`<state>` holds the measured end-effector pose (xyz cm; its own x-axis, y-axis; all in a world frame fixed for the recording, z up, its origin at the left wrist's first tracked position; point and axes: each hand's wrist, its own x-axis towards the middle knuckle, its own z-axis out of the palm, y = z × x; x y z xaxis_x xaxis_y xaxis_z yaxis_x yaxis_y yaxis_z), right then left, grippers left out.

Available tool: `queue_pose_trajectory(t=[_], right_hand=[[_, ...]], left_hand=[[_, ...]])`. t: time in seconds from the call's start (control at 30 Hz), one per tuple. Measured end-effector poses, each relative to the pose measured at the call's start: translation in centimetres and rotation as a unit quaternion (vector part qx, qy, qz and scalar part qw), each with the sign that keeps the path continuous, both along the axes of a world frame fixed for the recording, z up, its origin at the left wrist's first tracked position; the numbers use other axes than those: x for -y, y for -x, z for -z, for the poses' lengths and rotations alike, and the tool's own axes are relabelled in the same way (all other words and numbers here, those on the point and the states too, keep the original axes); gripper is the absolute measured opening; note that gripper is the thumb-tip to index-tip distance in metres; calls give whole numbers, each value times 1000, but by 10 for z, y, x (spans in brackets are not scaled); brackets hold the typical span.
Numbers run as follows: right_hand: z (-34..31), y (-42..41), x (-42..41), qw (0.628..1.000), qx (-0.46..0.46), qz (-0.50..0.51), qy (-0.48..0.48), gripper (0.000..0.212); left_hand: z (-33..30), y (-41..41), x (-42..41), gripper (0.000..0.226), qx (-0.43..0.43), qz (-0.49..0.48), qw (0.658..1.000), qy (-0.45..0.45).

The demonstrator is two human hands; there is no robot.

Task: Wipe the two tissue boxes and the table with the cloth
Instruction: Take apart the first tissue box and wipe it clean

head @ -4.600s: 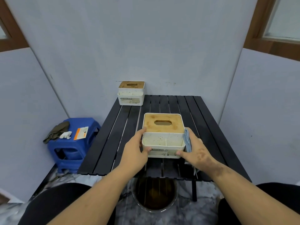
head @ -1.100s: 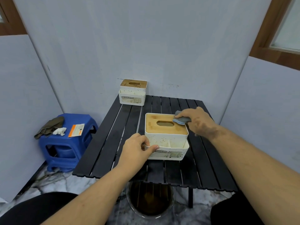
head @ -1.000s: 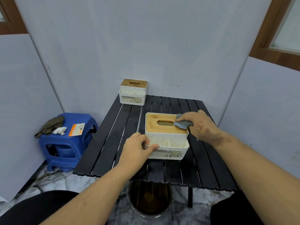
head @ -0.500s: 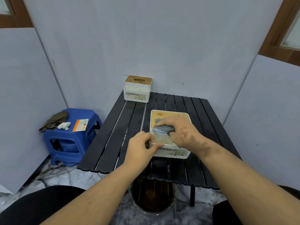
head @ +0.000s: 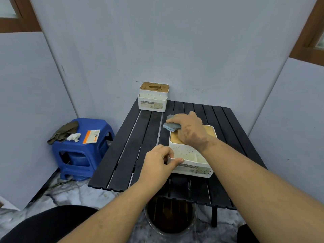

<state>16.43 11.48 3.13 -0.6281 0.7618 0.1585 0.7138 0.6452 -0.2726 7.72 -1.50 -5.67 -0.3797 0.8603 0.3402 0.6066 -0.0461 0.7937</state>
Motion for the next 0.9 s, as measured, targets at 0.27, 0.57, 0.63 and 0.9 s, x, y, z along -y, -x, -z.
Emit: queue_pose_trajectory(t=[0.27,0.57,0.63,0.9], right_hand=[[0,-54,-21,998,31,59,19,55],[3,-133,-20,982,-90,145,79,45],[12,-146,-10,981,-113,131,88,49],[11,-85,48,999,-45,-23,1,48]], left_hand=[[2,-4,1,33,10,-3,1000,12],[-3,-15,1,33,-18,11,999,24],[0,-16,1,32,-12,13,1000,21],[4,-18,1,33,21,13,1000,-9]])
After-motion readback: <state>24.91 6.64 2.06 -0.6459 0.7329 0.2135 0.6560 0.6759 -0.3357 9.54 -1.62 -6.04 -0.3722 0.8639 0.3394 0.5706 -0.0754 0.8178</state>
